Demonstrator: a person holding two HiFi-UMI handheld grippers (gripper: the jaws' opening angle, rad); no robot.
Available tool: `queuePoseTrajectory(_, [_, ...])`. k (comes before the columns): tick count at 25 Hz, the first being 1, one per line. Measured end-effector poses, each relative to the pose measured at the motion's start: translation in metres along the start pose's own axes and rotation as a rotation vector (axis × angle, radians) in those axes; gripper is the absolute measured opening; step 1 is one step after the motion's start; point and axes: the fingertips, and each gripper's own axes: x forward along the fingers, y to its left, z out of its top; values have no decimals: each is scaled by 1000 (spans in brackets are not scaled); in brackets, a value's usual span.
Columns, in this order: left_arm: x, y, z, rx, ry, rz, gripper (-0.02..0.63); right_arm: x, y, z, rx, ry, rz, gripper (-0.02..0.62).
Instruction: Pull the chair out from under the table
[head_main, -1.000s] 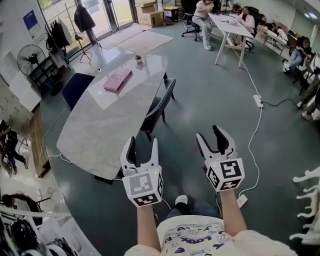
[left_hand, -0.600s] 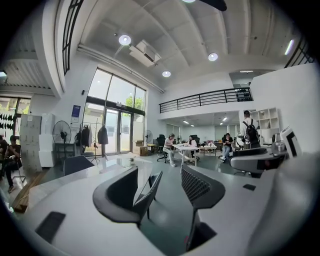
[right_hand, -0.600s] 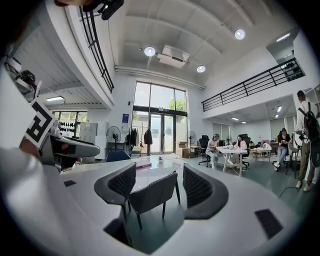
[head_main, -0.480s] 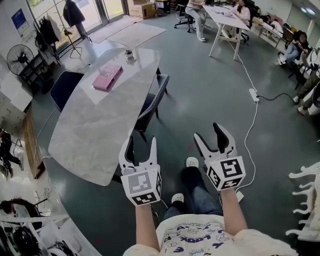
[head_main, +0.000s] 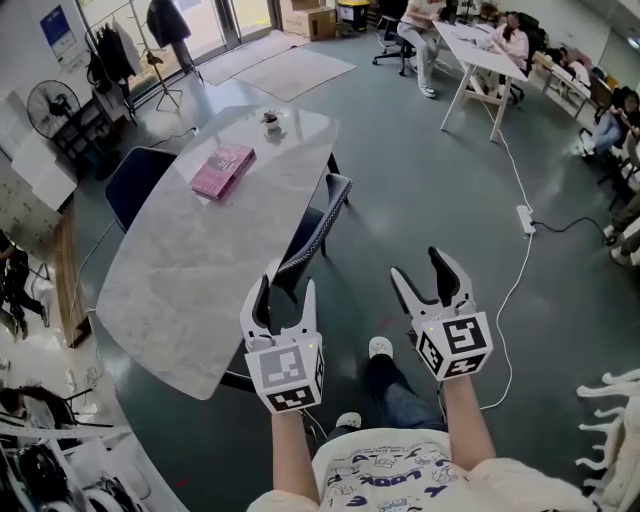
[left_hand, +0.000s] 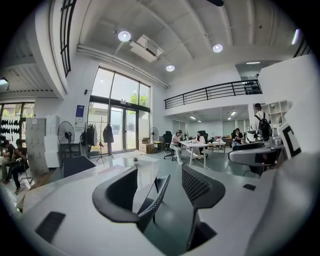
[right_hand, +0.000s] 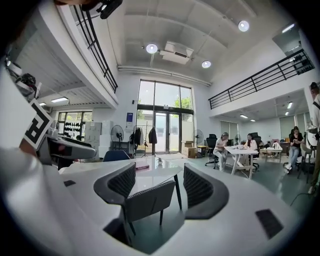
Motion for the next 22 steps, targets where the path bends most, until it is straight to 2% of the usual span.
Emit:
queuePoseTrajectory(10, [107,-5,19,1,35,80,297,120,-65,13,-37,23,137,301])
queuePoseTrajectory(22, [181,-4,-2,18,119,194,304,217,-108,-10,-84,78,322,308])
